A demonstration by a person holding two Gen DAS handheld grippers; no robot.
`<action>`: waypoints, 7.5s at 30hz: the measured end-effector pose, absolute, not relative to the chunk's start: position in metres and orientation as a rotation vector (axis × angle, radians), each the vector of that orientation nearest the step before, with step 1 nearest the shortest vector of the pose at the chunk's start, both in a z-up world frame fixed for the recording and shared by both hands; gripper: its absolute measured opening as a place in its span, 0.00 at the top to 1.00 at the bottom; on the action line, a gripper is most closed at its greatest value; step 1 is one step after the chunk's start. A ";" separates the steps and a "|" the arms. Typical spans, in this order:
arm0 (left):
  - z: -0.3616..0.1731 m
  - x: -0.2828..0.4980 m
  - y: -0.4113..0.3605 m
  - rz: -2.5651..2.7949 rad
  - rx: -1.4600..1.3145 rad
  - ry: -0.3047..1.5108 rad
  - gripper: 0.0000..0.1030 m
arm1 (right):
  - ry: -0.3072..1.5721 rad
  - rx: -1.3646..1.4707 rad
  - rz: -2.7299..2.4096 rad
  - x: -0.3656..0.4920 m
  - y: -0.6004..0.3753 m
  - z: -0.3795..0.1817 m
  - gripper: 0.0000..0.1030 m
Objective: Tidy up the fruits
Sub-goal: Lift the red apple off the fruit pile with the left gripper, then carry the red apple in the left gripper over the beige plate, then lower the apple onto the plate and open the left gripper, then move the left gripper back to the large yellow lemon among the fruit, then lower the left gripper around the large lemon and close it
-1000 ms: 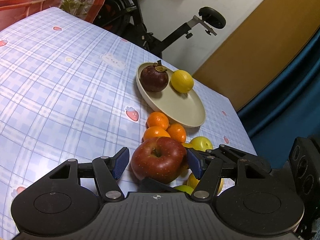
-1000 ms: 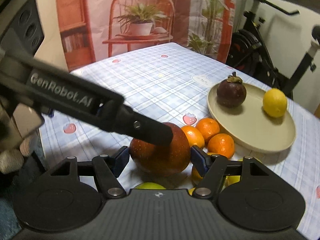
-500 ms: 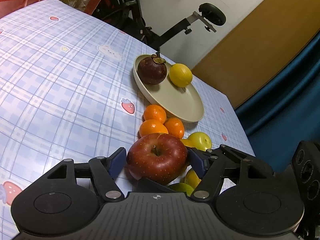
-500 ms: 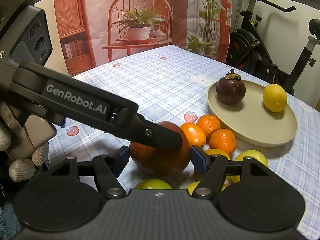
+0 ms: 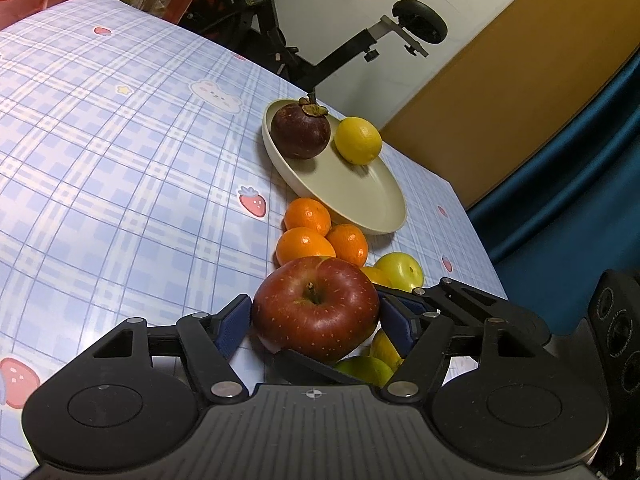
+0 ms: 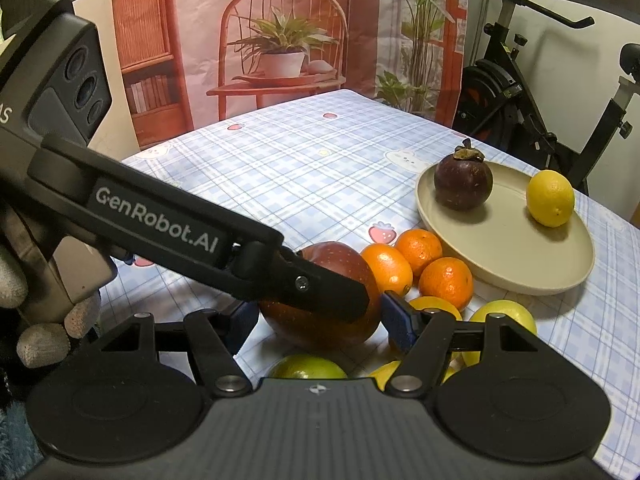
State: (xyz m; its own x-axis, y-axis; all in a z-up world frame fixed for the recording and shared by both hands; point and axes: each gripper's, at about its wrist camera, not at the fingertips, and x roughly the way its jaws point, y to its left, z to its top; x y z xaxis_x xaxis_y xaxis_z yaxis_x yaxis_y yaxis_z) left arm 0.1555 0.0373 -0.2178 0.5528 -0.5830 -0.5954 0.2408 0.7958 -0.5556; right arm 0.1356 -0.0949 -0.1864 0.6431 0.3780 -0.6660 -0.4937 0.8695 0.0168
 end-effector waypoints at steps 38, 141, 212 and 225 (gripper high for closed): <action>-0.092 0.196 -0.037 -0.537 -0.118 0.604 0.29 | 0.456 -0.021 0.433 0.162 -0.156 -0.083 0.33; -0.102 0.244 -0.038 -0.428 -0.005 0.654 0.28 | 0.584 0.087 0.197 0.195 -0.256 -0.128 0.28; -0.165 0.139 -0.033 -0.559 -0.042 0.797 0.30 | 0.698 0.190 0.336 0.089 -0.212 -0.171 0.45; -0.179 0.149 -0.051 -0.663 -0.090 0.867 0.59 | 0.683 0.036 0.325 0.080 -0.191 -0.171 0.45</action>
State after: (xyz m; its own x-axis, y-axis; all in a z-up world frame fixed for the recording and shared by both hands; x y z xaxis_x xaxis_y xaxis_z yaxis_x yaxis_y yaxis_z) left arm 0.1485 -0.0511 -0.1786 0.4619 -0.5732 -0.6768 0.5031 0.7978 -0.3323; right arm 0.0801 -0.1910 -0.1711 0.7274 0.3067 -0.6138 -0.2830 0.9490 0.1389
